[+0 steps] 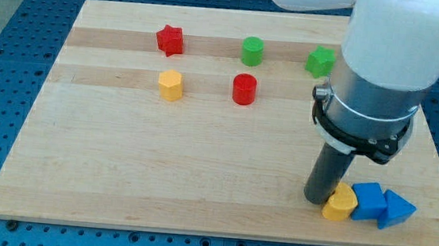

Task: Push yellow hexagon closer to the yellow heart

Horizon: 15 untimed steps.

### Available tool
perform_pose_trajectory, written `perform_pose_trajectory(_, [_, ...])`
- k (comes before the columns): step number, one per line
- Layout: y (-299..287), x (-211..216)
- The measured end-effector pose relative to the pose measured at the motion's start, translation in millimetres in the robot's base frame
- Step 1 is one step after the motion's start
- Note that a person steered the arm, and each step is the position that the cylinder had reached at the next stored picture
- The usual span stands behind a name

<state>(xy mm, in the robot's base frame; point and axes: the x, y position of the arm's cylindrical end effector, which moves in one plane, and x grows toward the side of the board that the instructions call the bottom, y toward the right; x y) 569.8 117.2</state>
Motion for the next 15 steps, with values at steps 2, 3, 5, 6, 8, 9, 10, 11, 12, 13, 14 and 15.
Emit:
perform_pose_trajectory(2, [-15,0])
perform_pose_trajectory(3, [-90,-10])
perform_pose_trajectory(5, [-229,-115])
perform_pose_trajectory(6, [-260,-160])
perform_pose_trajectory(8, [-231,-197])
perform_pose_trajectory(9, [-223,-188])
perform_pose_trajectory(10, [-223,-162])
perform_pose_trajectory(11, [-212,-129])
perform_pose_trajectory(12, [-197,-98])
perform_pose_trajectory(13, [-179,-77])
perform_pose_trajectory(14, [-151,-61])
perform_pose_trajectory(15, [-127,-46])
